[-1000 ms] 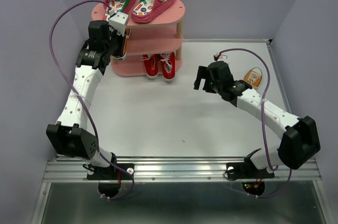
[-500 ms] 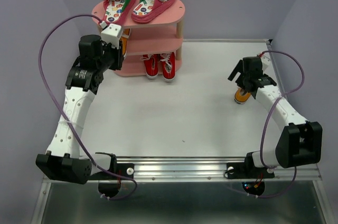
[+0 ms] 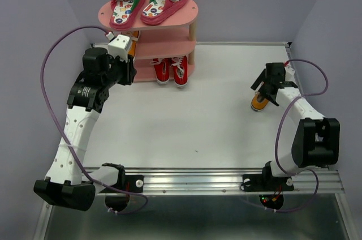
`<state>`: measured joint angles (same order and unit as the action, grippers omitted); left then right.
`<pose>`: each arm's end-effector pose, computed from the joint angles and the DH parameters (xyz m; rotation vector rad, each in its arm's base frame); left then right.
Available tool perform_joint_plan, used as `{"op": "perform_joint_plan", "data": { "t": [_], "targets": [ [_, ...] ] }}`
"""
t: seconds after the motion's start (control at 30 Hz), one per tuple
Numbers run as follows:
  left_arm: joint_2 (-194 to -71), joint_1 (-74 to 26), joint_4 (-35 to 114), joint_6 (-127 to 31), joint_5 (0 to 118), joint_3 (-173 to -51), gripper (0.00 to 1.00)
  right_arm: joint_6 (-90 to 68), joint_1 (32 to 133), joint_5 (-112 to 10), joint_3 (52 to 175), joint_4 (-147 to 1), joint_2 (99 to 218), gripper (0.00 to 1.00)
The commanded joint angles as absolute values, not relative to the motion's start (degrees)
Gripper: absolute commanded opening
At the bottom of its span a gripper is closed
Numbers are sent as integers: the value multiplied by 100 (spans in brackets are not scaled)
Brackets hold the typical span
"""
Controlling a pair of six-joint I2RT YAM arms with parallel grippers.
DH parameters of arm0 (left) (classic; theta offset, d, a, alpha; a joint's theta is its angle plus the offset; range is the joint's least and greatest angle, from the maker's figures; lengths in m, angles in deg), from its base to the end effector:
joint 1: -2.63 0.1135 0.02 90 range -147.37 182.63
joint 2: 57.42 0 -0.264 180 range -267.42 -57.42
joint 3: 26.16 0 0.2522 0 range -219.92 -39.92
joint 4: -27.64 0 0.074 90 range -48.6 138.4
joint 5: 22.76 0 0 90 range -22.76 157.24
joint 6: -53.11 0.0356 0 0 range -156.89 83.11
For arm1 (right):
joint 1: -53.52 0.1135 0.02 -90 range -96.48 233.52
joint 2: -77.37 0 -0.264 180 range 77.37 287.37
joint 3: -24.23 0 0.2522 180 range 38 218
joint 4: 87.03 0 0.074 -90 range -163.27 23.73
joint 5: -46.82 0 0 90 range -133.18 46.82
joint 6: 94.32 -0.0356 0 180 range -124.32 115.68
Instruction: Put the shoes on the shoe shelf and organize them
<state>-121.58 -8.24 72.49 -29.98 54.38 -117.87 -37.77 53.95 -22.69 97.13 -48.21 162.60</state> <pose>0.2267 -0.0516 0.4354 0.4414 1.8202 -0.2577 0.3119 -0.0101 0.2391 0.8253 2.2483 -0.1677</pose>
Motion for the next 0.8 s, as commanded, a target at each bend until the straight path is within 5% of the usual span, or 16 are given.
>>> {"op": "perform_joint_plan", "data": {
  "t": [0.0, 0.47, 0.57, 0.77],
  "targets": [
    [-12052, -862, 7102, -3021, 5370, -11761, 40, -3772, 5317, -2384, 9671, -5208, 16262, 99],
    [-12018, -941, 7058, -3021, 5423, -11717, 40, -3789, 5317, -2490, 9557, -5349, 16948, 80],
    [-12018, -941, 7066, -3030, 5423, -11726, 40, -3781, 5317, -2508, 9521, -5349, 16974, 66],
    [-12035, -950, 7049, -3030, 5449, -11761, 40, -3702, 5317, -2631, 9495, -5358, 17009, 20]
  ]
}}
